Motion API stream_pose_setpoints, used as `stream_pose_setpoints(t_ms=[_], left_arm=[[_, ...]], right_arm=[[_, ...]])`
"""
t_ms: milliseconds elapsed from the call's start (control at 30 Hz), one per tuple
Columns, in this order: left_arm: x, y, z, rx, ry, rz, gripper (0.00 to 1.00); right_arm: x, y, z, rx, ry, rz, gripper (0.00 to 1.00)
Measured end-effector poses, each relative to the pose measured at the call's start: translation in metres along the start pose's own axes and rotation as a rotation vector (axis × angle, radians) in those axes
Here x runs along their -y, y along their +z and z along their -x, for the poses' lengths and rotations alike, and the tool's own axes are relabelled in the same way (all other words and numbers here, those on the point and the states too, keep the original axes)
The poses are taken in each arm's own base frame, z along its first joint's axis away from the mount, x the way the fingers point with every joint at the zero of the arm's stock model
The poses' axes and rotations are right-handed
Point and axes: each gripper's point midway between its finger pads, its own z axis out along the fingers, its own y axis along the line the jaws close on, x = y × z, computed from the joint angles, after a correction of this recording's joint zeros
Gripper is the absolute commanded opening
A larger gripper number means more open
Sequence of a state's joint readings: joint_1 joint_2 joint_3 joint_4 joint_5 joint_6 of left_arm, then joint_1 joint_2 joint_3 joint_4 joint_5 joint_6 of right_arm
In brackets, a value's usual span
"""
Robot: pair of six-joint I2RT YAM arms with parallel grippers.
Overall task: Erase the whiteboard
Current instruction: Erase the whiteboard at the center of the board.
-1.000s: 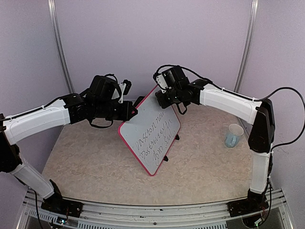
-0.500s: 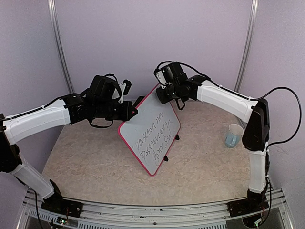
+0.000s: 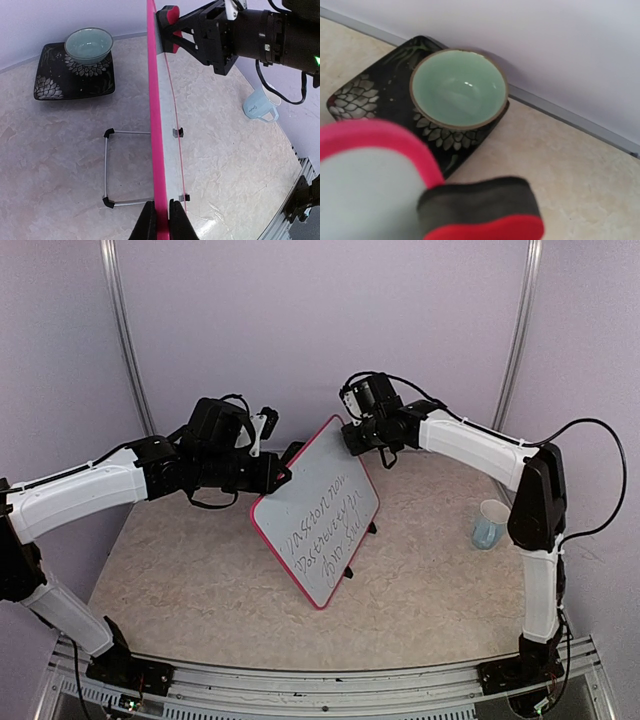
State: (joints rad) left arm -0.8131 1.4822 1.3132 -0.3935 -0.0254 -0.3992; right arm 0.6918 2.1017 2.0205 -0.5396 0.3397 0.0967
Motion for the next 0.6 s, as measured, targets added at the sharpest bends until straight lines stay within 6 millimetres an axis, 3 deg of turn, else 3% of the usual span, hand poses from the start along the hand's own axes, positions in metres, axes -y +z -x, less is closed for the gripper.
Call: stream_pose_setpoints(t_ms=[167, 267, 467, 600], left_arm=[[0.013, -0.001, -0.005, -0.019, 0.056, -0.055, 0.27], [0.014, -0.001, -0.005, -0.020, 0.066, -0.060, 0.30], [0.014, -0.004, -0.002, -0.011, 0.072, -0.059, 0.43], [0.017, -0.022, 0.010, 0.035, 0.064, -0.066, 0.52]], right_arm=[[-0.008, -0.003, -0.022, -0.028, -0.010, 0.040, 0.28], [-0.014, -0.015, -0.038, -0.049, -0.017, 0.066, 0.28], [-0.034, -0.063, -0.043, -0.001, -0.022, 0.119, 0.28], [-0.065, -0.106, -0.046, 0.063, -0.044, 0.185, 0.28]])
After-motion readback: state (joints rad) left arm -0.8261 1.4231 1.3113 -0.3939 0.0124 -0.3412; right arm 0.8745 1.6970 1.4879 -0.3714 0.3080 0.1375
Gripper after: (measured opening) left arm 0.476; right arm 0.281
